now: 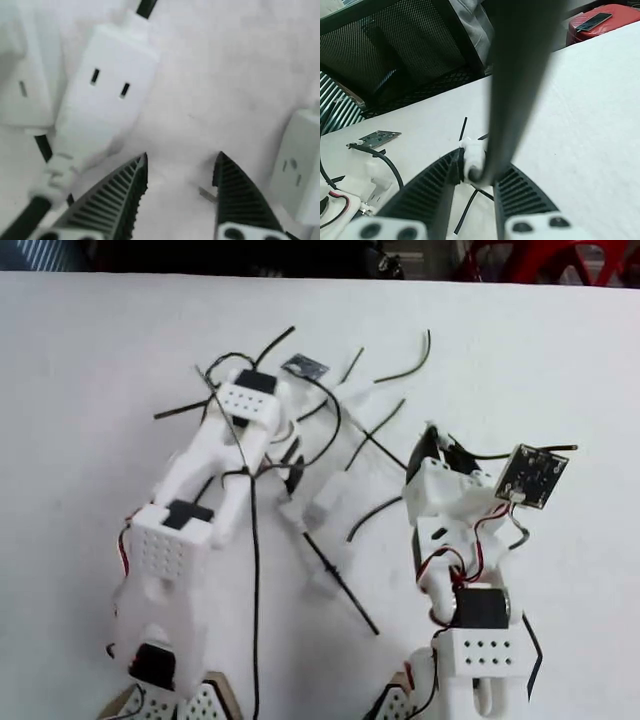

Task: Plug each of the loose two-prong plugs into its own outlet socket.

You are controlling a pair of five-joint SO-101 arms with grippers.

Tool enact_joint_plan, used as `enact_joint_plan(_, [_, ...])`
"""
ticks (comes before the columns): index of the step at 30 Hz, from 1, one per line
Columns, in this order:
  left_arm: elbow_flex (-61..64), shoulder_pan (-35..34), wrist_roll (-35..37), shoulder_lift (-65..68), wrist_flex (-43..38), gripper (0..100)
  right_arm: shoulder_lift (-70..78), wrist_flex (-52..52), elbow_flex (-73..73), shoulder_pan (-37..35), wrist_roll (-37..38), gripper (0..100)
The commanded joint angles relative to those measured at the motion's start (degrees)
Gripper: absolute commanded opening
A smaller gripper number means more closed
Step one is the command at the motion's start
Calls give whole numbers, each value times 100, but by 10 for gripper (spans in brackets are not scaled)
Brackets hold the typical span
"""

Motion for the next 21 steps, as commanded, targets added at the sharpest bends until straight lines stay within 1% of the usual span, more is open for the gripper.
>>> enact_joint_plan(1, [-246,-40,-79,-875,273,219,-101,-101,-44,13,26,18])
enact_joint_plan(6, [-229,242,-70,-1349,598,218,-101,-101,-44,13,26,18])
enact_joint_plan(9, [-62,435,-44,-1499,589,218,-101,-110,-44,13,26,18])
enact_joint_plan(16, [1284,927,-70,-2255,-316,218,-101,-127,-44,13,26,18])
enact_joint_plan(21, [2180,936,-70,-2677,-1037,219,-101,-127,-44,13,26,18])
